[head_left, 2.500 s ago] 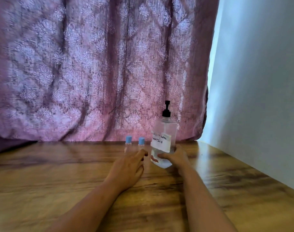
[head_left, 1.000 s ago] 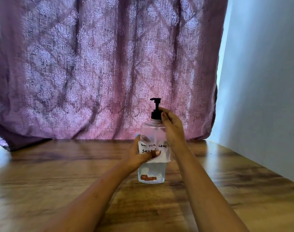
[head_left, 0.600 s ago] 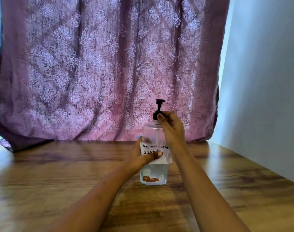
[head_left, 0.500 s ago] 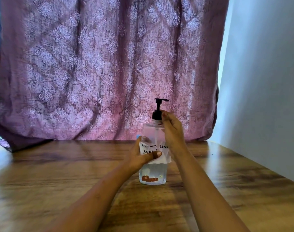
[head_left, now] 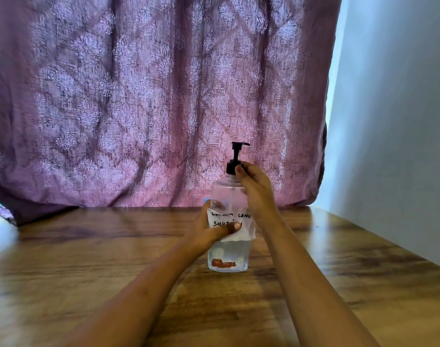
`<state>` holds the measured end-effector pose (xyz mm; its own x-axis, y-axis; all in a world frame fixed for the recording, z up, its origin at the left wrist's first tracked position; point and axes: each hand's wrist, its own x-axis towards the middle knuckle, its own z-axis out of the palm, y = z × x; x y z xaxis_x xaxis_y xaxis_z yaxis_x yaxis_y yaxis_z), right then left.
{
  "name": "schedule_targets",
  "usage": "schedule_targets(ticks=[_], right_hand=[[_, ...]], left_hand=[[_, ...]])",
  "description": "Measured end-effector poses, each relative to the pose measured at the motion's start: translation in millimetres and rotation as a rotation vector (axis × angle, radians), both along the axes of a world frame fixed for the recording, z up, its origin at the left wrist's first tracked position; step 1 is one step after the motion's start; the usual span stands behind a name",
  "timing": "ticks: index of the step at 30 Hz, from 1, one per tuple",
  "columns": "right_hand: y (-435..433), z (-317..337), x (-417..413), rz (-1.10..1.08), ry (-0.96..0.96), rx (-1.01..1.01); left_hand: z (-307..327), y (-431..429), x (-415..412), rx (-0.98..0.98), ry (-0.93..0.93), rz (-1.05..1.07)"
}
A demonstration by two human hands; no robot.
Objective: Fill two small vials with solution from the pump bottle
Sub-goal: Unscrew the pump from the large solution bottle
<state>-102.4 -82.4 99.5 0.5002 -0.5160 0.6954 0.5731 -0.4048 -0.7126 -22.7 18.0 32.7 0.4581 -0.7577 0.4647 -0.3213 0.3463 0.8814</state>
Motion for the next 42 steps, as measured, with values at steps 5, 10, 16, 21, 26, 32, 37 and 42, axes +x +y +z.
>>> schedule_targets(ticks=[5,10,16,21,26,32,37,42], right_hand=[[4.4,0.4,-1.5,-0.009,-0.032,0.001],[5.9,-1.4,2.8,-0.167,-0.008,-0.063],[0.7,-0.9,0.5,-0.001,-0.016,-0.022],[5.5,-1.5,-0.6,-0.025,-0.053,-0.043],[6.5,-2.0,3.6,-0.194,-0.021,-0.092],[8.4,-4.1,2.6,-0.138,-0.059,-0.083],[12.4,-1.5,0.3,-0.167,-0.063,-0.162],[15.8,0.7,-0.7,-0.331,0.012,-0.222]], left_hand=[[-0.2,0.9,-1.1,-0.002,0.001,0.0],[-0.2,0.6,-1.2,-0.011,-0.006,0.001],[0.4,0.8,-1.3,0.0,0.014,-0.002],[-0.9,0.4,-0.8,0.023,-0.008,0.026],[-1.0,-0.6,0.1,0.024,-0.01,0.025],[-0.9,-1.4,0.8,0.035,-0.019,0.023],[-1.3,-1.5,0.7,0.037,-0.022,0.03],[-1.8,-1.2,0.6,0.033,-0.027,0.018]])
